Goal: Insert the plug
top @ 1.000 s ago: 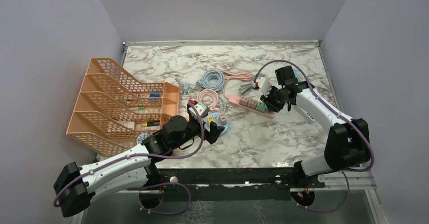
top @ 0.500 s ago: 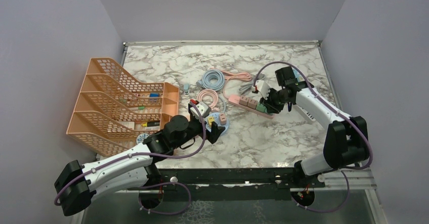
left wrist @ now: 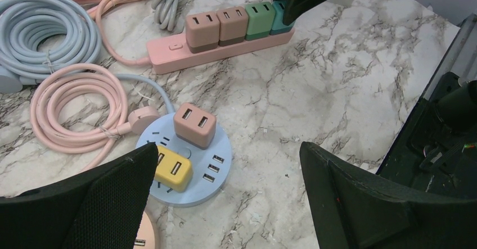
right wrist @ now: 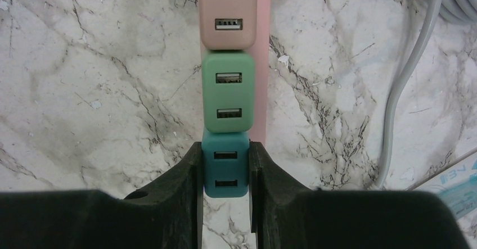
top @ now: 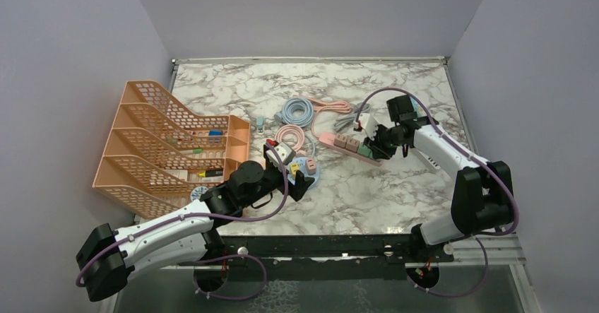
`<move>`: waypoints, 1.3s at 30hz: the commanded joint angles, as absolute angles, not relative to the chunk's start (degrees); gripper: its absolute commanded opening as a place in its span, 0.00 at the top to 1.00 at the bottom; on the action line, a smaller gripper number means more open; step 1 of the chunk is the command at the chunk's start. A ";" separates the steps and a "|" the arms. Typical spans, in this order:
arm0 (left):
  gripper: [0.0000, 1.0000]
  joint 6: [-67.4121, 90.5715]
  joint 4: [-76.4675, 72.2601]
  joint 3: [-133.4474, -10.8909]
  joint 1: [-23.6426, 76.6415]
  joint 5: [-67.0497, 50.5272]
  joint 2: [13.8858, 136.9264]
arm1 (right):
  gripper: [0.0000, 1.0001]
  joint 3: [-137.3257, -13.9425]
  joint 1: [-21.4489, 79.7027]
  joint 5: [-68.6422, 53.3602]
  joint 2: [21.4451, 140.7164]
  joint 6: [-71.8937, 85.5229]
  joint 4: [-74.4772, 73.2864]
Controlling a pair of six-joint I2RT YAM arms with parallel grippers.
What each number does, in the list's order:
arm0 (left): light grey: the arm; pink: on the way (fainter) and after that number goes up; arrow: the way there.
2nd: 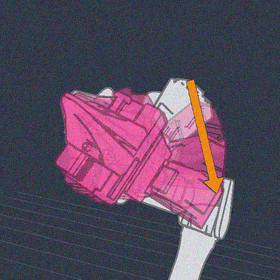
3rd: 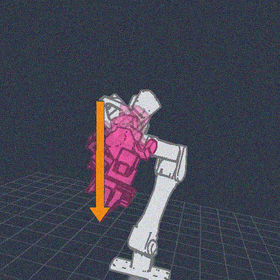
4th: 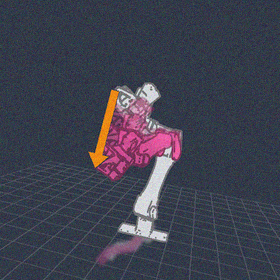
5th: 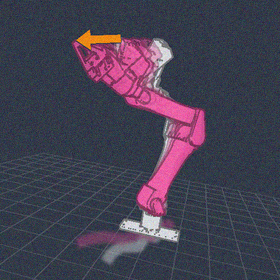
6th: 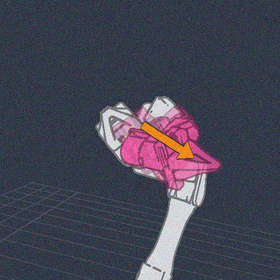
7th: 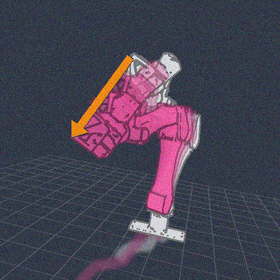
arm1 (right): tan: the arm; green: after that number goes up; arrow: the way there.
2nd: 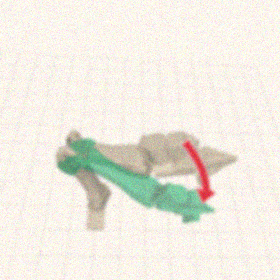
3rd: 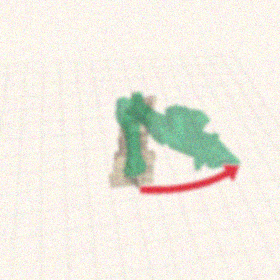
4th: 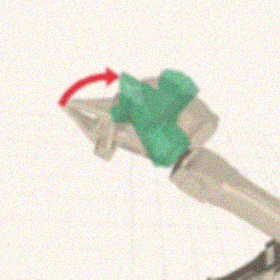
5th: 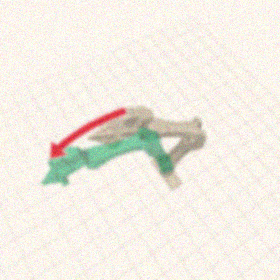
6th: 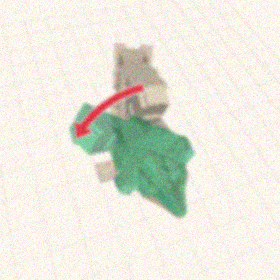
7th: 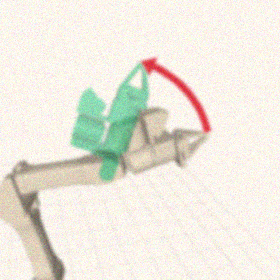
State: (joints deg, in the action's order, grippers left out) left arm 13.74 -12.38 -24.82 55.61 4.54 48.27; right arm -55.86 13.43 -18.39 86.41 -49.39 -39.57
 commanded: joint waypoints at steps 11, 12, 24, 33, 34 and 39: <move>0.01 13.56 -10.37 -26.34 55.55 7.46 46.62 | 0.99 -53.36 10.77 -28.35 97.38 -52.06 -35.43; 0.01 14.32 -9.02 -27.03 55.55 9.25 46.72 | 0.99 -53.82 10.66 -29.45 95.87 -51.86 -35.23; 0.01 18.71 -0.83 -35.04 55.30 14.28 50.53 | 0.09 -50.53 10.46 -29.85 75.72 -45.76 -30.23; 0.01 24.68 15.36 -45.13 55.03 16.48 51.30 | 0.07 -53.69 10.55 -21.55 60.86 -23.21 -27.17; 0.01 25.34 17.05 -46.06 55.02 16.97 50.78 | 0.05 -55.62 10.50 -19.38 60.08 -16.32 -28.91; 0.01 28.58 23.91 -49.24 55.04 18.54 45.76 | 0.02 -65.20 10.55 -7.78 58.01 14.36 -47.26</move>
State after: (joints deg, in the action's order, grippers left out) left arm 24.80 15.68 -46.48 55.20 15.62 50.26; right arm -58.89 10.44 -17.34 60.01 -12.95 -33.95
